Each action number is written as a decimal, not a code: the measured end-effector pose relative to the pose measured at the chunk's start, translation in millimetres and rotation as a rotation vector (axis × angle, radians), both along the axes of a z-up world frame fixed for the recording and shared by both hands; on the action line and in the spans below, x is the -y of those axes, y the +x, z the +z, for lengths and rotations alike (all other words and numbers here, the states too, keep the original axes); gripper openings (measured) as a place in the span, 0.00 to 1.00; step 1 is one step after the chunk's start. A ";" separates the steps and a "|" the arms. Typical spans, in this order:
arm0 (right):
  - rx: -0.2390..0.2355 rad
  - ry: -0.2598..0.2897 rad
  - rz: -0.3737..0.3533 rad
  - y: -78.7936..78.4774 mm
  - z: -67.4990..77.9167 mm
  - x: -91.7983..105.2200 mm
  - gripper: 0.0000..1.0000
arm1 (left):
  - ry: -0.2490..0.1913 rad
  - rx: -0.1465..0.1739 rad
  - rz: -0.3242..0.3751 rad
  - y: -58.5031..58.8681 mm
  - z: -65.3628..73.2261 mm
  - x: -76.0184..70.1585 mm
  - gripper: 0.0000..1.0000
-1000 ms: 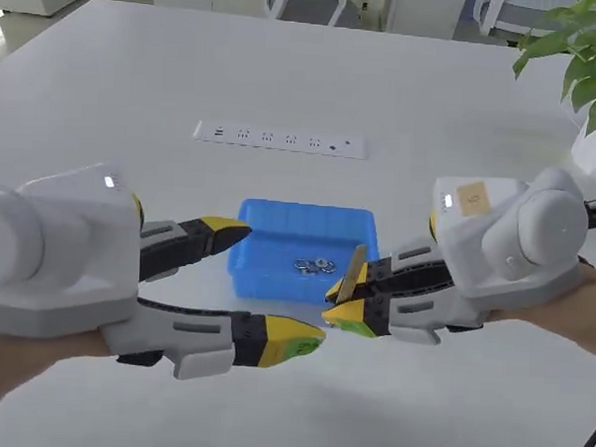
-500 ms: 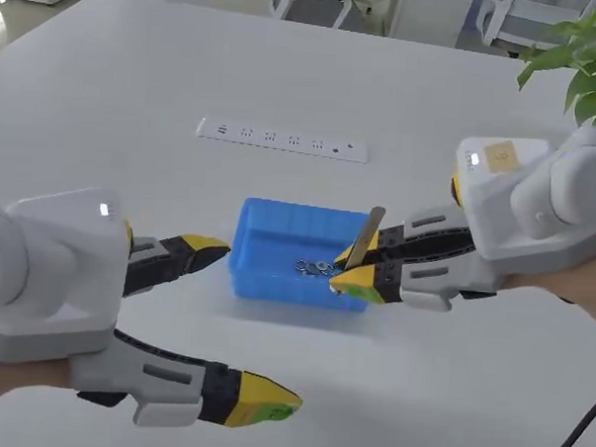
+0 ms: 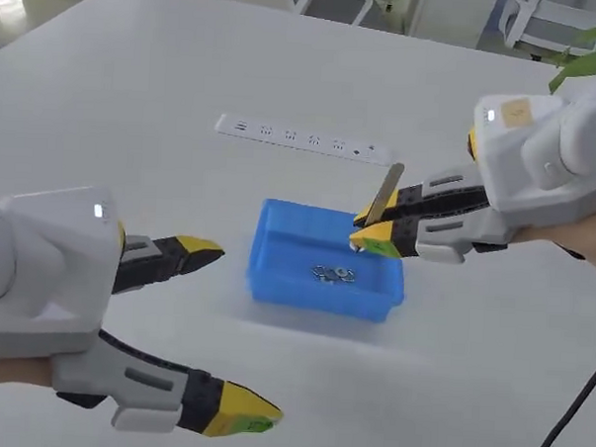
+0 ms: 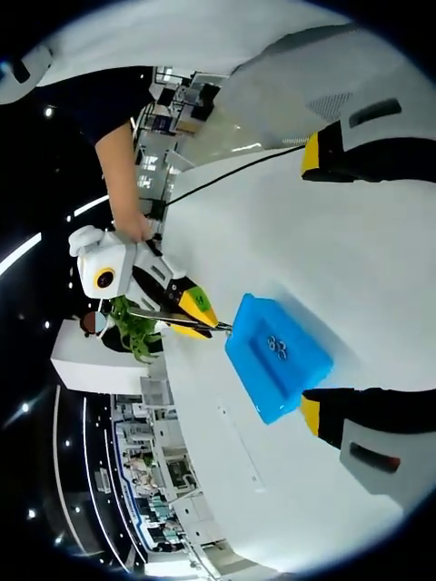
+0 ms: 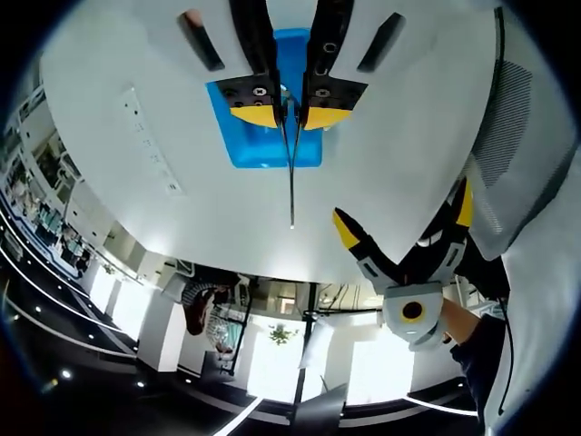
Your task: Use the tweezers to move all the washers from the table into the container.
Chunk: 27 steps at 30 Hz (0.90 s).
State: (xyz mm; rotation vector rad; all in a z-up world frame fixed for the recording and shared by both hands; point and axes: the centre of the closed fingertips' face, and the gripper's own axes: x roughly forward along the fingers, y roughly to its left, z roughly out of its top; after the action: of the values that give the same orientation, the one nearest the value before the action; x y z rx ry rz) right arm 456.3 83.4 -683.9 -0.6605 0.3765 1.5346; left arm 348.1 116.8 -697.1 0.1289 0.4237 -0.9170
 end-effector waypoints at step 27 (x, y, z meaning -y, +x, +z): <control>-0.051 -0.065 -0.047 25.3 -82.2 -5.0 0.10 | -0.037 -0.043 0.015 3.1 -3.8 -0.6 1.00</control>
State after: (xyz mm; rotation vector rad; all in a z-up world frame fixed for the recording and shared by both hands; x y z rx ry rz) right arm 481.6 88.5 -766.0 -0.6597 0.4789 1.5020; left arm 351.2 117.3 -700.9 0.0717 0.4470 -0.9133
